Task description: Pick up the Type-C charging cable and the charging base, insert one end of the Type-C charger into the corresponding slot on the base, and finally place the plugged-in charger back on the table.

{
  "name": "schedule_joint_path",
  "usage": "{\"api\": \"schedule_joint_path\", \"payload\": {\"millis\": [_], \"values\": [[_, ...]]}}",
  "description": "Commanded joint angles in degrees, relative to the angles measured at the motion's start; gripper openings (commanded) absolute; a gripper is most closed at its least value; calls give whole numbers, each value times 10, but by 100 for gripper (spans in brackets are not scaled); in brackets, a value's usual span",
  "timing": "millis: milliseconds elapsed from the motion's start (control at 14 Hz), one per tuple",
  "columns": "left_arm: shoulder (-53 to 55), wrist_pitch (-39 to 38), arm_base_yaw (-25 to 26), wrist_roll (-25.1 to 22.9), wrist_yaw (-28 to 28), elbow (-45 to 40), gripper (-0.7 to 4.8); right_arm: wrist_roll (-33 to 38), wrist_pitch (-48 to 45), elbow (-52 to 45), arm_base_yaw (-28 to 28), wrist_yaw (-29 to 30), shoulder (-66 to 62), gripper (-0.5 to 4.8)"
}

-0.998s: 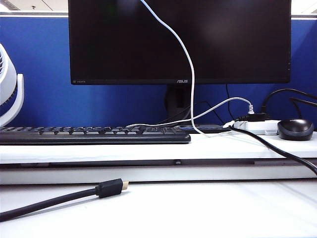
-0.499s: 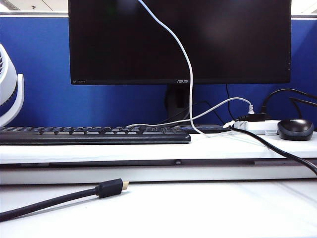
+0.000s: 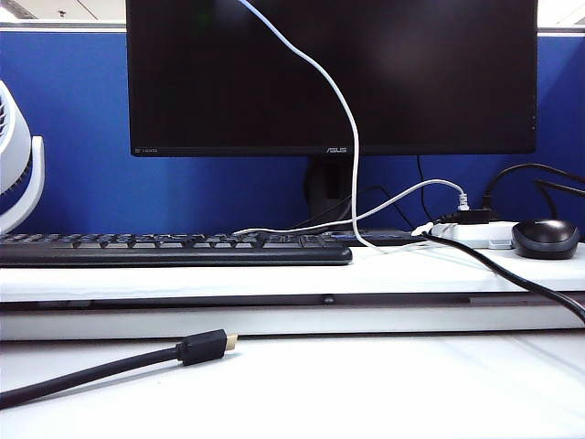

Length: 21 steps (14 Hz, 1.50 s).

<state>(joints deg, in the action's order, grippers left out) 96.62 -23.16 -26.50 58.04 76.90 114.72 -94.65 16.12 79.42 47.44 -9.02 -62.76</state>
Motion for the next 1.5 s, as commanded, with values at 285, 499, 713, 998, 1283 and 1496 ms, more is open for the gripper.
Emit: {"api": "schedule_joint_path", "payload": {"millis": [285, 499, 713, 998, 1283, 1496], "values": [[5, 10, 21, -21, -36, 2, 350, 60, -14, 1, 12, 75, 2, -1], [5, 10, 21, -22, -32, 2, 350, 79, -14, 1, 12, 75, 3, -1], [5, 10, 19, -21, -33, 2, 350, 111, -14, 1, 12, 74, 2, -1], [5, 10, 38, -33, -53, 2, 350, 232, -14, 1, 12, 28, 3, -1], [4, 17, 63, -35, -60, 2, 350, 378, -14, 1, 10, 10, 3, -1], [4, 36, 67, -35, -68, 2, 350, 441, -14, 1, 10, 10, 3, -1]]}}
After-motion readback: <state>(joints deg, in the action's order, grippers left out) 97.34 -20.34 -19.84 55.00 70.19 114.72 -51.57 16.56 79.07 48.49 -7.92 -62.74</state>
